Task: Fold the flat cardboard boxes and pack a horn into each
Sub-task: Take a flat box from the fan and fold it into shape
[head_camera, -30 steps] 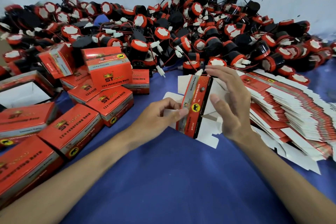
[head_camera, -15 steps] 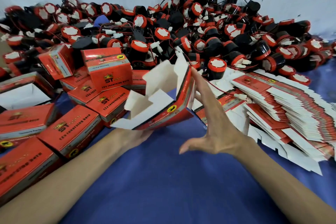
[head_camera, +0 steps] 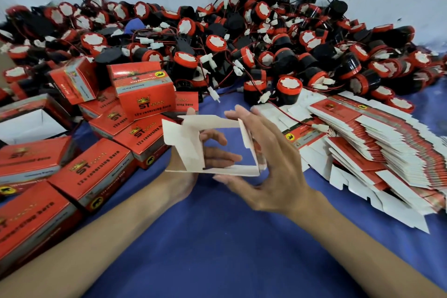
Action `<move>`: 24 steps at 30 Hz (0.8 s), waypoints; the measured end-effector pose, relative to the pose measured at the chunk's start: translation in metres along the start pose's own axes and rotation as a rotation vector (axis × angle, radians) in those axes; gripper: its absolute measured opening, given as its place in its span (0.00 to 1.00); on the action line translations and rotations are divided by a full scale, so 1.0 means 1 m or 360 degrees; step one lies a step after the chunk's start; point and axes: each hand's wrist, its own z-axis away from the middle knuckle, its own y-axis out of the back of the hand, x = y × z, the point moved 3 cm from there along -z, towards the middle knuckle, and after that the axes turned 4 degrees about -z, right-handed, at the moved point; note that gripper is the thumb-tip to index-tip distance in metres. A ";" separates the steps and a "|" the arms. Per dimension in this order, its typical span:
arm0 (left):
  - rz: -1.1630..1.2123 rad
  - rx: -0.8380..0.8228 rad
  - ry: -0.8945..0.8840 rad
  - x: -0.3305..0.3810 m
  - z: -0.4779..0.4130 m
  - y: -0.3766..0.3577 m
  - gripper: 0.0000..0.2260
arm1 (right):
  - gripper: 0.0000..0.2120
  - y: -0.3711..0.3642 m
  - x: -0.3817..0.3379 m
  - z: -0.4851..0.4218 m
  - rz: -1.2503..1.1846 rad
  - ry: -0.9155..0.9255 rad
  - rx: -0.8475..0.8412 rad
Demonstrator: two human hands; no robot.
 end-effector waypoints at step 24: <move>-0.0033 0.0341 -0.0640 0.006 0.007 -0.007 0.08 | 0.12 -0.003 0.009 0.010 -0.0749 -0.0691 0.0344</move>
